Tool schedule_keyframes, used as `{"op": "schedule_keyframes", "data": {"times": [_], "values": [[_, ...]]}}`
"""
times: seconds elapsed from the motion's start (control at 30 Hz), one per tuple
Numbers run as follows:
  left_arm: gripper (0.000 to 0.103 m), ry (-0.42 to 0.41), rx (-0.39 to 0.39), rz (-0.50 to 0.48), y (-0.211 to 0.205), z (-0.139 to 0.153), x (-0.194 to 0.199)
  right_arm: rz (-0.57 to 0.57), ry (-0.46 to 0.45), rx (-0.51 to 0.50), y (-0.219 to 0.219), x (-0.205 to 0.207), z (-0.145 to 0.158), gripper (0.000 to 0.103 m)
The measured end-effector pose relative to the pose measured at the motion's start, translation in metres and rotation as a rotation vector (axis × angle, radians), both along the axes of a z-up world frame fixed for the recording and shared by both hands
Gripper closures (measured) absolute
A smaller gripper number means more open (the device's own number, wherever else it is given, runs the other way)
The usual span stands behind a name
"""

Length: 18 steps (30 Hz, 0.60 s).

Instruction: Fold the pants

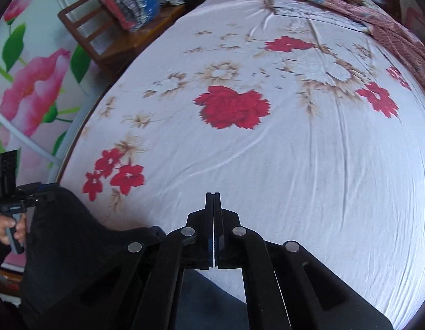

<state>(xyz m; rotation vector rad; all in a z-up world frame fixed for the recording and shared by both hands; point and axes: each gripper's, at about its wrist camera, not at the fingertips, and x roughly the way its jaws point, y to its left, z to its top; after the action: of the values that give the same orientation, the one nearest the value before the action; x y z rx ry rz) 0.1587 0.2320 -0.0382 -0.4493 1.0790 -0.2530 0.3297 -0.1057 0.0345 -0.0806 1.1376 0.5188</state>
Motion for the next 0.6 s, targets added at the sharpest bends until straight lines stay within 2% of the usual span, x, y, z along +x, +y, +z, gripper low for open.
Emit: {"op": "schedule_keyframes", "data": {"times": [0.07, 0.13, 0.17, 0.2, 0.23, 0.33, 0.37, 0.43, 0.53, 0.6], "values": [[0.053, 0.006, 0.011, -0.022, 0.001, 0.002, 0.004, 0.019, -0.044, 0.025, 0.003, -0.023, 0.018, 0.103], [0.049, 0.040, -0.034, -0.041, 0.006, 0.000, 0.006, 0.044, -0.021, 0.099, 0.006, -0.051, 0.031, 0.103], [0.044, 0.062, -0.066, -0.039, 0.012, 0.000, 0.005, 0.045, -0.029, 0.086, 0.008, -0.068, 0.037, 0.099], [0.036, 0.075, -0.065, -0.023, 0.017, 0.004, 0.002, 0.041, -0.038, 0.090, 0.008, -0.086, 0.041, 0.097], [0.020, 0.079, -0.038, 0.000, 0.022, 0.010, -0.004, 0.040, -0.019, 0.141, 0.005, -0.102, 0.042, 0.097], [0.017, 0.048, 0.023, 0.043, 0.039, 0.032, -0.034, -0.013, 0.041, 0.298, -0.009, -0.147, 0.039, 0.097], [0.011, 0.057, 0.039, 0.066, 0.043, 0.037, -0.047, -0.024, 0.063, 0.321, -0.011, -0.162, 0.035, 0.097], [0.010, 0.079, 0.046, 0.087, 0.043, 0.042, -0.078, -0.048, 0.089, 0.347, -0.011, -0.187, 0.028, 0.097], [0.010, 0.161, 0.050, 0.119, 0.029, 0.034, -0.121, -0.088, 0.138, 0.398, -0.009, -0.213, 0.016, 0.097], [0.010, 0.215, 0.001, 0.139, 0.018, 0.025, -0.141, -0.088, 0.146, 0.418, -0.005, -0.224, 0.015, 0.097]]}}
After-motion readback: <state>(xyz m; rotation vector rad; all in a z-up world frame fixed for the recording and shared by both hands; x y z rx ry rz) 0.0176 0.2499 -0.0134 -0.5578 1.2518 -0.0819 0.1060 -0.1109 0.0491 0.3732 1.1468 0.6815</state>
